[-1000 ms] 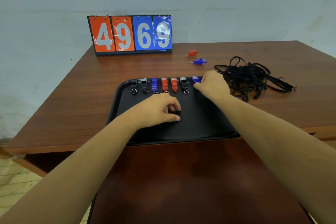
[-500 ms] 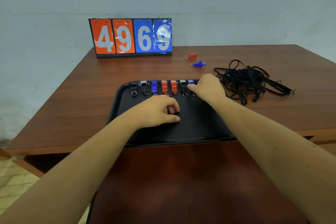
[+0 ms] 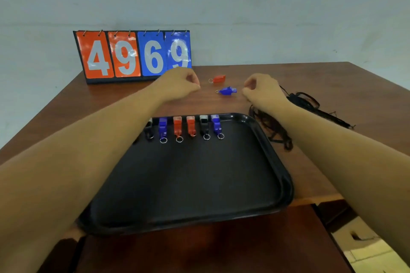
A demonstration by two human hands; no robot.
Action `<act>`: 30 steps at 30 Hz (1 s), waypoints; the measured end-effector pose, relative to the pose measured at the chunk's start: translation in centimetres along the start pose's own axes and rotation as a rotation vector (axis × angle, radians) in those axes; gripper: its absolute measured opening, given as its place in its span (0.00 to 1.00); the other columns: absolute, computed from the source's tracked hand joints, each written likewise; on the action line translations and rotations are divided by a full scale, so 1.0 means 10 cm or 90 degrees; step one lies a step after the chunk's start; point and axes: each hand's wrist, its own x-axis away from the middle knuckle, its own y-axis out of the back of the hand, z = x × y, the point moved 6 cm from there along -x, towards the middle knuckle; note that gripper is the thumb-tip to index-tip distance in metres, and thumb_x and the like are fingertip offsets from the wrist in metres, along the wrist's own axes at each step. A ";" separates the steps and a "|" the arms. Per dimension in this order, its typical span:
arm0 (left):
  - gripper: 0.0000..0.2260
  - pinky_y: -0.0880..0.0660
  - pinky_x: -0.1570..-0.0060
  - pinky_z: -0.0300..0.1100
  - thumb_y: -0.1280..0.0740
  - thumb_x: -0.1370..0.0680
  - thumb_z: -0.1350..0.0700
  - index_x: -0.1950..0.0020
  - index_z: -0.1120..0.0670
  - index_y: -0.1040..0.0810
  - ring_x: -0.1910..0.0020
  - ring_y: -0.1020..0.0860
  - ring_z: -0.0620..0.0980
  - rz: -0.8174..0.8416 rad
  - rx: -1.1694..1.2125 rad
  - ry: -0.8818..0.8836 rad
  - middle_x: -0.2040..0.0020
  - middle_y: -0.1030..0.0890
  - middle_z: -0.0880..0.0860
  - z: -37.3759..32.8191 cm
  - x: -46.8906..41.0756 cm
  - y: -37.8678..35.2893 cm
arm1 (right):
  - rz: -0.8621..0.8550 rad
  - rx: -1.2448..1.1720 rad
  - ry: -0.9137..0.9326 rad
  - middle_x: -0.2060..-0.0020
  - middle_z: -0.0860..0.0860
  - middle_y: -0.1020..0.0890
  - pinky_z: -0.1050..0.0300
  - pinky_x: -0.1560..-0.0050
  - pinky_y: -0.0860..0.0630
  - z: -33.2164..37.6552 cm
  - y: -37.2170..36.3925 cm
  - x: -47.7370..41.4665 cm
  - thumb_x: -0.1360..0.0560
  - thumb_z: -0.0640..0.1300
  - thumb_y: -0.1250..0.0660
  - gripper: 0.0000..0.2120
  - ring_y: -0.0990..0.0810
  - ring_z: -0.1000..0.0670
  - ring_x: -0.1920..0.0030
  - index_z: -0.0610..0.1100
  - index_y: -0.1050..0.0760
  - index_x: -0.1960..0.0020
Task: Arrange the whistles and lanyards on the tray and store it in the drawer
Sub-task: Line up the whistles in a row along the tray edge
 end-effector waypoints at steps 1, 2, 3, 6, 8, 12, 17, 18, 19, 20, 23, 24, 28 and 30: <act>0.08 0.33 0.50 0.39 0.35 0.21 0.53 0.43 0.53 0.21 0.49 0.25 0.46 0.000 -0.016 -0.001 0.47 0.22 0.48 0.00 -0.16 -0.06 | 0.013 0.009 0.015 0.41 0.48 0.21 0.59 0.47 0.28 -0.02 -0.04 -0.09 0.21 0.44 0.33 0.15 0.24 0.52 0.47 0.44 0.25 0.35; 0.09 0.33 0.50 0.40 0.35 0.21 0.54 0.42 0.54 0.22 0.49 0.26 0.47 0.005 -0.036 -0.003 0.46 0.23 0.49 0.01 -0.33 -0.13 | 0.027 0.023 0.030 0.39 0.48 0.21 0.58 0.44 0.28 -0.04 -0.09 -0.19 0.21 0.44 0.33 0.17 0.24 0.52 0.45 0.44 0.26 0.33; 0.11 0.32 0.50 0.40 0.35 0.21 0.55 0.40 0.55 0.22 0.47 0.26 0.48 0.011 -0.061 -0.007 0.44 0.23 0.50 0.00 -0.51 -0.21 | 0.042 0.039 0.043 0.36 0.48 0.22 0.58 0.42 0.28 -0.06 -0.15 -0.28 0.21 0.45 0.33 0.19 0.24 0.51 0.42 0.44 0.27 0.31; 0.17 0.28 0.44 0.44 0.35 0.20 0.56 0.32 0.55 0.27 0.39 0.25 0.55 0.058 -0.182 -0.026 0.34 0.27 0.56 0.03 -1.06 -0.47 | 0.099 0.073 0.081 0.30 0.48 0.25 0.53 0.34 0.30 -0.07 -0.32 -0.51 0.20 0.46 0.34 0.23 0.26 0.48 0.32 0.46 0.31 0.26; 0.22 0.29 0.38 0.49 0.37 0.20 0.56 0.25 0.52 0.33 0.34 0.28 0.59 0.096 -0.255 -0.046 0.27 0.35 0.57 0.05 -1.39 -0.63 | 0.129 0.093 0.119 0.27 0.49 0.28 0.53 0.32 0.32 -0.07 -0.41 -0.64 0.19 0.47 0.35 0.24 0.28 0.46 0.29 0.47 0.33 0.24; 0.28 0.45 0.24 0.49 0.42 0.17 0.57 0.19 0.47 0.49 0.21 0.45 0.56 0.187 -0.318 -0.124 0.18 0.53 0.54 0.09 -1.79 -0.90 | 0.180 0.142 0.164 0.28 0.47 0.26 0.54 0.33 0.33 -0.07 -0.56 -0.79 0.19 0.51 0.35 0.23 0.28 0.45 0.30 0.49 0.31 0.25; 0.21 0.46 0.26 0.47 0.43 0.16 0.54 0.22 0.48 0.36 0.22 0.42 0.53 0.256 -0.349 -0.191 0.19 0.45 0.50 0.08 -1.86 -1.07 | 0.138 0.191 0.215 0.37 0.47 0.21 0.54 0.40 0.28 -0.08 -0.66 -0.79 0.21 0.45 0.31 0.14 0.23 0.46 0.38 0.49 0.21 0.36; 0.19 0.42 0.27 0.47 0.40 0.17 0.55 0.25 0.50 0.31 0.24 0.38 0.53 0.238 -0.342 -0.200 0.20 0.40 0.52 0.08 -1.86 -1.05 | 0.127 0.196 0.216 0.40 0.48 0.20 0.55 0.42 0.27 -0.08 -0.63 -0.78 0.21 0.43 0.31 0.13 0.22 0.46 0.40 0.48 0.20 0.38; 0.17 0.37 0.30 0.48 0.38 0.18 0.57 0.29 0.52 0.26 0.28 0.32 0.55 0.209 -0.336 -0.207 0.24 0.33 0.54 0.10 -1.86 -1.03 | 0.114 0.189 0.209 0.42 0.48 0.20 0.56 0.45 0.27 -0.08 -0.60 -0.77 0.22 0.43 0.31 0.11 0.22 0.47 0.42 0.48 0.19 0.40; 0.15 0.32 0.34 0.49 0.36 0.20 0.58 0.32 0.54 0.23 0.34 0.27 0.56 0.182 -0.337 -0.205 0.29 0.27 0.56 0.12 -1.85 -1.00 | 0.094 0.163 0.192 0.45 0.49 0.19 0.57 0.47 0.27 -0.10 -0.54 -0.78 0.22 0.43 0.31 0.10 0.21 0.48 0.44 0.47 0.19 0.41; 0.11 0.27 0.46 0.45 0.34 0.21 0.60 0.40 0.56 0.20 0.45 0.23 0.54 0.121 -0.324 -0.163 0.41 0.20 0.55 0.17 -1.77 -0.90 | 0.025 -0.011 0.097 0.46 0.49 0.18 0.54 0.47 0.20 -0.19 -0.29 -0.78 0.24 0.43 0.29 0.11 0.18 0.50 0.50 0.45 0.22 0.42; 0.09 0.29 0.48 0.42 0.35 0.21 0.60 0.42 0.56 0.20 0.46 0.23 0.53 0.096 -0.298 -0.151 0.43 0.20 0.55 0.15 -1.73 -0.84 | 0.007 -0.080 0.060 0.48 0.48 0.18 0.52 0.48 0.18 -0.23 -0.21 -0.76 0.25 0.43 0.28 0.12 0.17 0.49 0.52 0.45 0.23 0.43; 0.08 0.29 0.61 0.33 0.35 0.21 0.59 0.44 0.56 0.19 0.60 0.23 0.44 -0.010 -0.088 -0.112 0.53 0.19 0.52 -0.06 -1.40 -0.45 | -0.020 -0.261 -0.062 0.55 0.48 0.18 0.55 0.50 0.19 -0.36 0.01 -0.56 0.27 0.39 0.25 0.11 0.18 0.49 0.54 0.42 0.22 0.47; 0.06 0.27 0.67 0.30 0.35 0.20 0.58 0.46 0.56 0.20 0.66 0.21 0.40 -0.012 0.072 -0.084 0.57 0.17 0.52 -0.20 -1.12 -0.28 | -0.007 -0.346 -0.096 0.56 0.47 0.17 0.57 0.51 0.20 -0.41 0.05 -0.41 0.27 0.39 0.25 0.10 0.19 0.50 0.56 0.41 0.20 0.47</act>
